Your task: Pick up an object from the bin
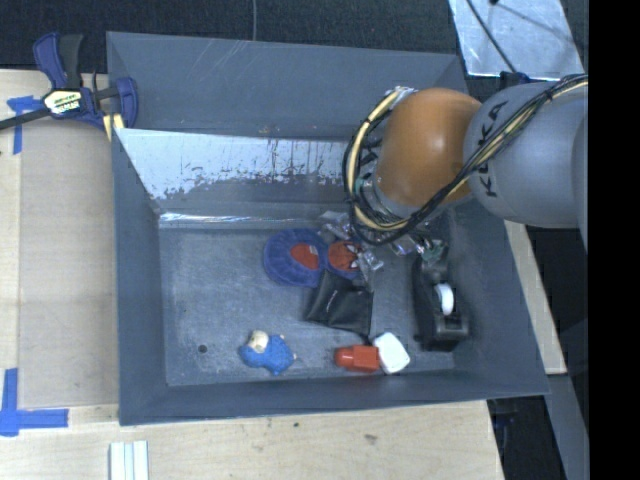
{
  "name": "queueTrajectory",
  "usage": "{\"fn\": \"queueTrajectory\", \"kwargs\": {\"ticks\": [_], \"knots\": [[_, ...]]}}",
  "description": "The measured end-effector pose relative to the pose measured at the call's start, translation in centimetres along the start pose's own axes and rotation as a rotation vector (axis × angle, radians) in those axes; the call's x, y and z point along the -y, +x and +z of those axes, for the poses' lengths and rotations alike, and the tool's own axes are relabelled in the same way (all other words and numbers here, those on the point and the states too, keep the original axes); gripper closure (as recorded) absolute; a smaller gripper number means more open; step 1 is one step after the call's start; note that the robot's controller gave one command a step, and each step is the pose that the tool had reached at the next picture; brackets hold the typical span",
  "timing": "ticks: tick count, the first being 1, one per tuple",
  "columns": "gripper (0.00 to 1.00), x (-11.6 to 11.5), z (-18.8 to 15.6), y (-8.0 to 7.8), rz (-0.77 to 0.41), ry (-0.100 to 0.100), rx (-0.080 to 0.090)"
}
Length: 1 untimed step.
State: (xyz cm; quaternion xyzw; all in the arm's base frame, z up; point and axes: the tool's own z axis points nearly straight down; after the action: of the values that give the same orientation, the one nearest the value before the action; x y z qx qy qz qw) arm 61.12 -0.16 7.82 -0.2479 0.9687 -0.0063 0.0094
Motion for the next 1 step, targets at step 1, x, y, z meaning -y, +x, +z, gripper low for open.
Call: {"fn": "queueTrajectory", "kwargs": {"ticks": [1], "knots": [[1.00,2.02,-13.84,2.64,-0.021,-0.010,-0.005]]}}
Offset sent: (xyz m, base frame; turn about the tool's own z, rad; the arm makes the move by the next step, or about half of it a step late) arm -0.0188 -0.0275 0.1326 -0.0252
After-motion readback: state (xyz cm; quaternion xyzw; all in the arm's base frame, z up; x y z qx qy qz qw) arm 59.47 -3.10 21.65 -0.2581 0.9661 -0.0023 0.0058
